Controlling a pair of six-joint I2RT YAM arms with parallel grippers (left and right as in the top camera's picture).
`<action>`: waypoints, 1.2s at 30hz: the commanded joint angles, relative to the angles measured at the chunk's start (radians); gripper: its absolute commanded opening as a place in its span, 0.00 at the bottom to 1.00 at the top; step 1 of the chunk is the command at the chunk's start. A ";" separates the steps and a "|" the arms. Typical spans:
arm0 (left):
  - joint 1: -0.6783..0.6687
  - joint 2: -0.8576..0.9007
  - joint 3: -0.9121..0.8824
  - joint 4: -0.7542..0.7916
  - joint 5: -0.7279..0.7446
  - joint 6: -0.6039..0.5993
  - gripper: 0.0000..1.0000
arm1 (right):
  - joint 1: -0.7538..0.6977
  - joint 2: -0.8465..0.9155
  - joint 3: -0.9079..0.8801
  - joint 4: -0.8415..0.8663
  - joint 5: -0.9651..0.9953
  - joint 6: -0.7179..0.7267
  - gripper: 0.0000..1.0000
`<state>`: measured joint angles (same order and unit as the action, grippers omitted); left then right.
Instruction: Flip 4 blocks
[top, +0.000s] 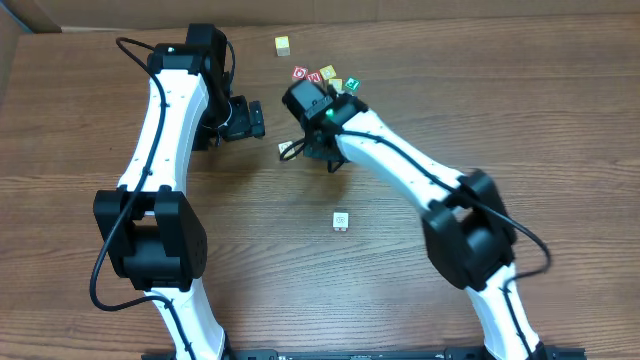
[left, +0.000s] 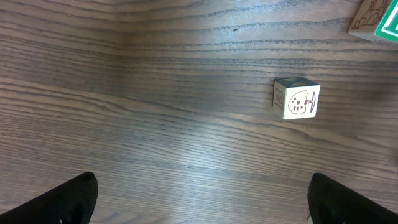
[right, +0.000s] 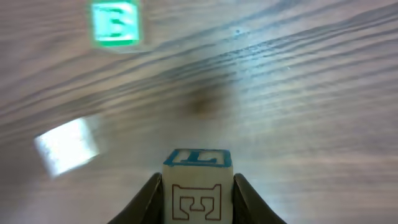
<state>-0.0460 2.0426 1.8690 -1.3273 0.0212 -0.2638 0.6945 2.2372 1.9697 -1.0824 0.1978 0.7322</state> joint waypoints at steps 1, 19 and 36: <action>-0.002 -0.021 -0.001 -0.001 -0.010 -0.021 1.00 | 0.000 -0.187 0.068 -0.092 -0.097 -0.030 0.19; -0.002 -0.021 -0.001 -0.003 -0.003 -0.021 1.00 | 0.008 -0.311 -0.121 -0.456 -0.137 0.035 0.16; -0.003 -0.021 -0.001 -0.002 -0.002 -0.022 1.00 | 0.008 -0.311 -0.576 -0.032 -0.196 -0.034 0.18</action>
<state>-0.0460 2.0426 1.8690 -1.3289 0.0216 -0.2642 0.6964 1.9244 1.4235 -1.1538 0.0189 0.7349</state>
